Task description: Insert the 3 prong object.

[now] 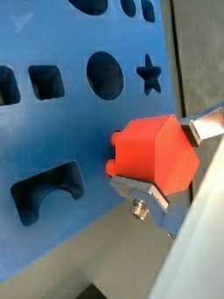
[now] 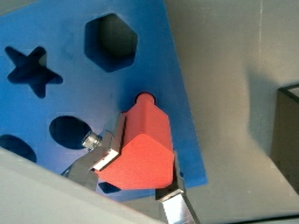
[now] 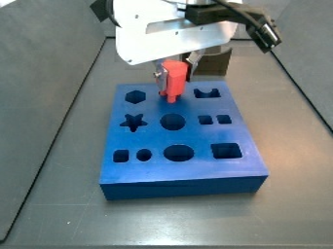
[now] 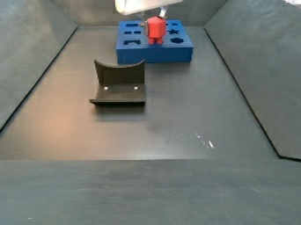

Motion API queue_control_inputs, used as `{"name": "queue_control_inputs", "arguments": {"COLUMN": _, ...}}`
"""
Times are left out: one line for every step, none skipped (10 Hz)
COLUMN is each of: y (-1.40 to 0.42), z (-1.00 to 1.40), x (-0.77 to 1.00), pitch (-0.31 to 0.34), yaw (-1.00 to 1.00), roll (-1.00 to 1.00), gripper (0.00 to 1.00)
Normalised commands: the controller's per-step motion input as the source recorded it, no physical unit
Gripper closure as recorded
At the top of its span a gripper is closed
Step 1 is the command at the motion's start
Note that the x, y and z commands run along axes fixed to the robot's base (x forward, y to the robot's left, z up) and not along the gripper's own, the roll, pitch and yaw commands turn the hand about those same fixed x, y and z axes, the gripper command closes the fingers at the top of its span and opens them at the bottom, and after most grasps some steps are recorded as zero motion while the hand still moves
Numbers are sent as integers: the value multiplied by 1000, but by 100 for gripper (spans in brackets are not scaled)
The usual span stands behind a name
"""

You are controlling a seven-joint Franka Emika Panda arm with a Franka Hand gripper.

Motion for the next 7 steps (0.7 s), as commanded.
{"name": "queue_control_inputs", "arguments": {"y": 3, "z": -554, "x": -60, "pitch": -100, "yaw": -103, "roll": 47, "gripper": 100}}
{"name": "queue_control_inputs", "arguments": {"y": 60, "z": -594, "x": -123, "pitch": -114, "yaw": -169, "roll": 20, "gripper": 100}}
{"name": "queue_control_inputs", "arguments": {"y": 69, "z": -637, "x": -231, "pitch": -160, "yaw": -211, "roll": 0, "gripper": 100}}
{"name": "queue_control_inputs", "arguments": {"y": 63, "z": -700, "x": -246, "pitch": -210, "yaw": -177, "roll": 9, "gripper": 100}}
{"name": "queue_control_inputs", "arguments": {"y": 0, "z": -429, "x": -274, "pitch": -183, "yaw": -134, "roll": 0, "gripper": 100}}
{"name": "queue_control_inputs", "arguments": {"y": 80, "z": 0, "x": 0, "pitch": -6, "yaw": 0, "roll": -70, "gripper": 100}}
{"name": "queue_control_inputs", "arguments": {"y": 0, "z": 0, "x": 0, "pitch": 0, "yaw": 0, "roll": 0, "gripper": 100}}
